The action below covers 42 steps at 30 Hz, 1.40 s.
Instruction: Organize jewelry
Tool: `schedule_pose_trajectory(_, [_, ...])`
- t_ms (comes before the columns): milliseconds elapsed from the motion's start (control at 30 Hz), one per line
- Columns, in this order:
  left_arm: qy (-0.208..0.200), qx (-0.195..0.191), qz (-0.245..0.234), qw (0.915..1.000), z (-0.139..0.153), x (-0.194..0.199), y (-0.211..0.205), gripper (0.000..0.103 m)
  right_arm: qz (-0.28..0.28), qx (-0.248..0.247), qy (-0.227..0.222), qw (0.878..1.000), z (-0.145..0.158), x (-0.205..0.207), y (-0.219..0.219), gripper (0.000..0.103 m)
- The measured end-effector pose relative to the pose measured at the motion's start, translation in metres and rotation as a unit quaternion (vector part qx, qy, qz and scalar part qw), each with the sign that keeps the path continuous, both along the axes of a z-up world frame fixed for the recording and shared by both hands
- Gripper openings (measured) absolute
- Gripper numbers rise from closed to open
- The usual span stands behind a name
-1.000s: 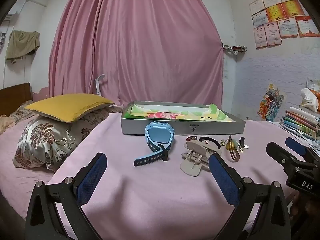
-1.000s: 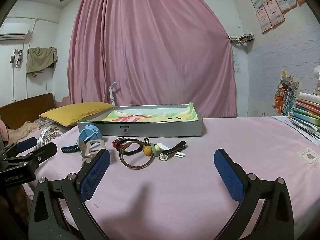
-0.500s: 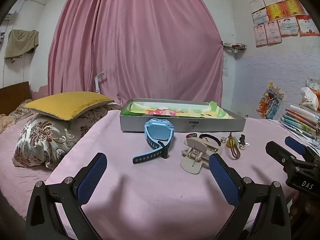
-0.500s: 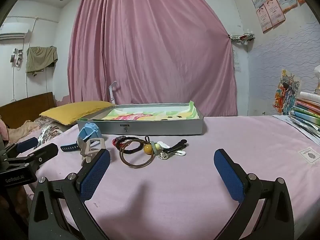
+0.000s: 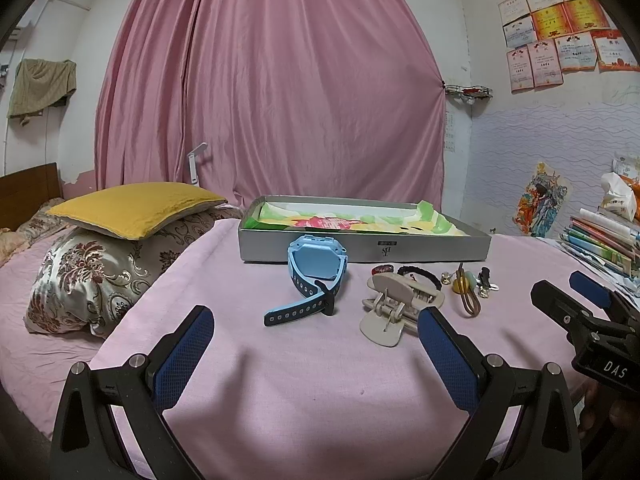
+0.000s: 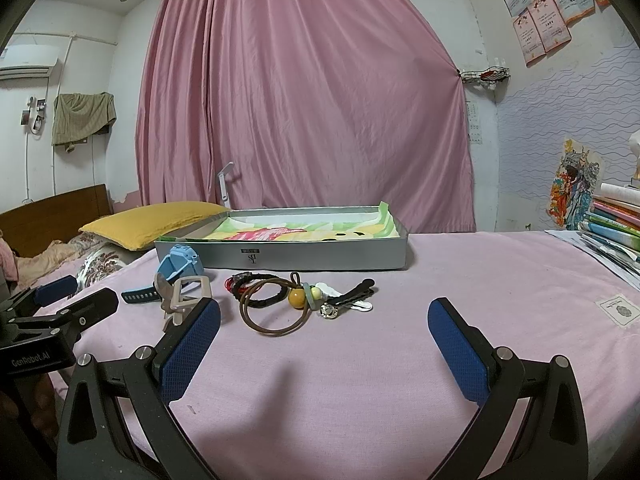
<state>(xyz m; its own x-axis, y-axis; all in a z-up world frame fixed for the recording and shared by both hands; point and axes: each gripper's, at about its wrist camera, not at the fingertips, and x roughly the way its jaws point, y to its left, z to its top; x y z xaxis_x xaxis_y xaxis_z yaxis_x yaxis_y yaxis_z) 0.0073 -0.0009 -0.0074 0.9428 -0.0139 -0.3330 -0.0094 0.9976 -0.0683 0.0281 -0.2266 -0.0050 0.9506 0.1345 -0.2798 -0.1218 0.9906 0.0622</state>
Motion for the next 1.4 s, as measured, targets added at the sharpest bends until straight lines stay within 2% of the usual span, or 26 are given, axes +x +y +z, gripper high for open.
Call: schedule_pose_trajectory(1400, [0.003,0.003,-0.001,1.0,-0.0055,-0.0027,-0.0025,0.102,0.001,0.002,0.001,1.0,-0.0052,0.0013,0.0044,0.102])
